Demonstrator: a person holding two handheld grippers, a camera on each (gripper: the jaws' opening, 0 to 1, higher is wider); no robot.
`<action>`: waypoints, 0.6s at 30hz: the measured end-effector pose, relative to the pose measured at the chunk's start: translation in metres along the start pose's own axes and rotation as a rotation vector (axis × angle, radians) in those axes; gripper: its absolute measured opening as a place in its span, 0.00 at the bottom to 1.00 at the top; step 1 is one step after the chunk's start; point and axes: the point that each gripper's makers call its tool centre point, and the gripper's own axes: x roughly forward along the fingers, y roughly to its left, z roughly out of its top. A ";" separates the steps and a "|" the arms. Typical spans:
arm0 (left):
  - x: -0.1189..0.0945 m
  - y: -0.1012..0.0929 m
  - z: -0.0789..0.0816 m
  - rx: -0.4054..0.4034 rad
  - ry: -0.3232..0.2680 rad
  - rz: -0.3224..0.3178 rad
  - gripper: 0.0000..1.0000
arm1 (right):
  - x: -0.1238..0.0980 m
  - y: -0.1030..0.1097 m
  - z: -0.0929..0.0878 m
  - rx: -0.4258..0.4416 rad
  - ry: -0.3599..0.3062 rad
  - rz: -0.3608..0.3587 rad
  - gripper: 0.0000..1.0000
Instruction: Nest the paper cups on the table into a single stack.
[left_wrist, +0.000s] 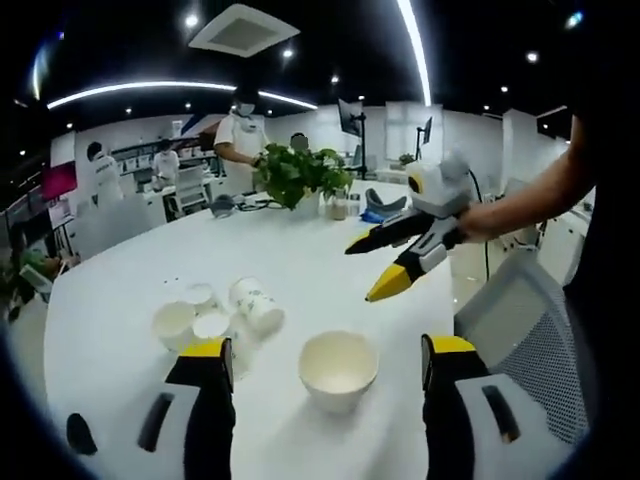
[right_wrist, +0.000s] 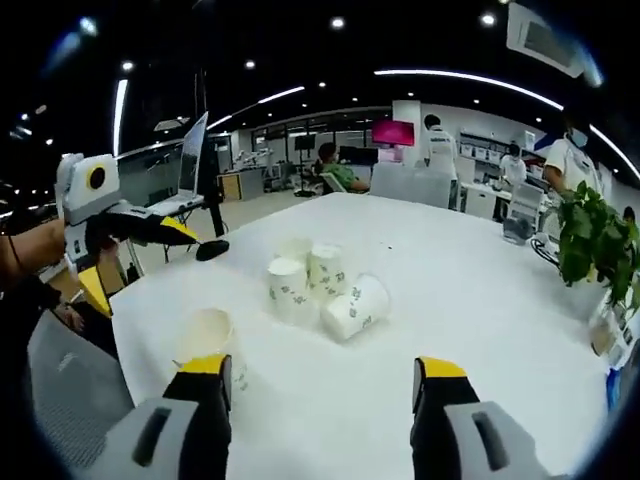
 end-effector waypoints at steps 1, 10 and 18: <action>-0.001 0.001 0.001 -0.001 -0.004 0.008 0.81 | 0.003 -0.003 0.001 0.004 -0.002 -0.002 0.72; -0.009 0.006 0.005 0.006 -0.021 0.046 0.91 | 0.035 -0.014 0.014 0.034 0.023 -0.018 0.69; -0.014 0.006 0.002 0.015 -0.020 0.066 0.97 | 0.064 -0.021 0.011 0.069 0.038 -0.049 0.64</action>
